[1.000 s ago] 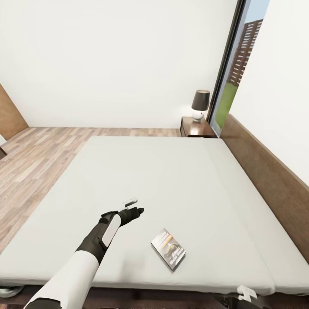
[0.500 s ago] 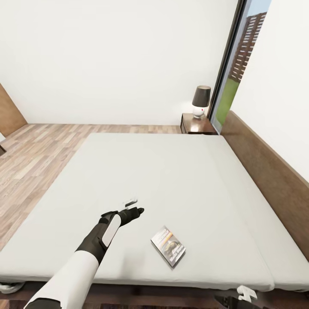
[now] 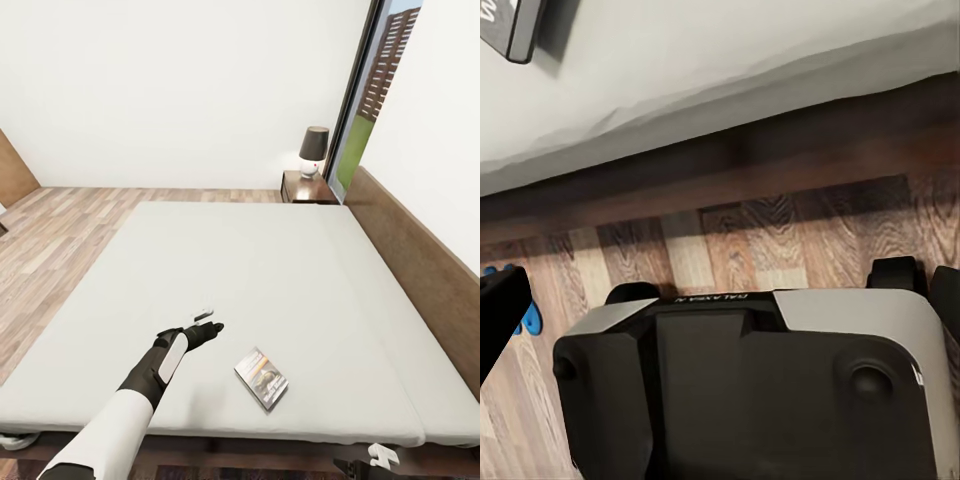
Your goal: In the bedroom, move the book from the bed onto either nightstand, and place the two sandals side by side next to the bed.
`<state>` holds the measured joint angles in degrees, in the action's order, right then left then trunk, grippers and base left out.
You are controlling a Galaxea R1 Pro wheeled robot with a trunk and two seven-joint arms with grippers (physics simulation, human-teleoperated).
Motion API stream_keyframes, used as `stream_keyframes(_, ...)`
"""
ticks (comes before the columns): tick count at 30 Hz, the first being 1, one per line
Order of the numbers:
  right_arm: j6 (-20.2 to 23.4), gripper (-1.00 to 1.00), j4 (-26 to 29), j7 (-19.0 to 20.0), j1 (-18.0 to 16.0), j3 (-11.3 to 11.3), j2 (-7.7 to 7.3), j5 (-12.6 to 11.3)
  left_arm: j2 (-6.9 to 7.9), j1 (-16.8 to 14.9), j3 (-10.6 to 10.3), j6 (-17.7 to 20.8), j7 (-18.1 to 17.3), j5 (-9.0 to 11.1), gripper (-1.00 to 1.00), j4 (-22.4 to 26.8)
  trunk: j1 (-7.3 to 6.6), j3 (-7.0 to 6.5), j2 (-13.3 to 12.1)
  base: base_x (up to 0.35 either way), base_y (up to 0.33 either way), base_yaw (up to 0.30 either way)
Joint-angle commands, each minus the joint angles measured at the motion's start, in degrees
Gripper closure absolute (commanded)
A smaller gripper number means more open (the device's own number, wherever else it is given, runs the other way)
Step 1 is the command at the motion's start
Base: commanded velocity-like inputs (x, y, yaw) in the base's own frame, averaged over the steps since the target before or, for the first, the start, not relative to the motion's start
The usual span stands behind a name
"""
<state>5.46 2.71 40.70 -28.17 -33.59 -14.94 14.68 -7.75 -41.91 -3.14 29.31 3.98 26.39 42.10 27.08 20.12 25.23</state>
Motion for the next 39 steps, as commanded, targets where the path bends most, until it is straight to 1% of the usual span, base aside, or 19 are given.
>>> stream_keyframes(1, 0.52, -1.0, 0.11, 0.26, -0.02, -0.51, 0.0, 0.35, 0.0, -0.02, -0.12, 0.22, 0.42, 0.59, -1.0, 0.09, 0.02, 0.18, 0.1, 0.0, 0.0, 0.0)
stream_keyframes(39, 0.52, -1.0, 0.11, 0.26, 0.02, -0.5, 0.0, 0.35, -0.01, -0.01, -0.12, 0.24, 0.42, 0.59, -1.0, 0.09, 0.02, 3.63, 0.1, 0.0, 0.0, 0.0)
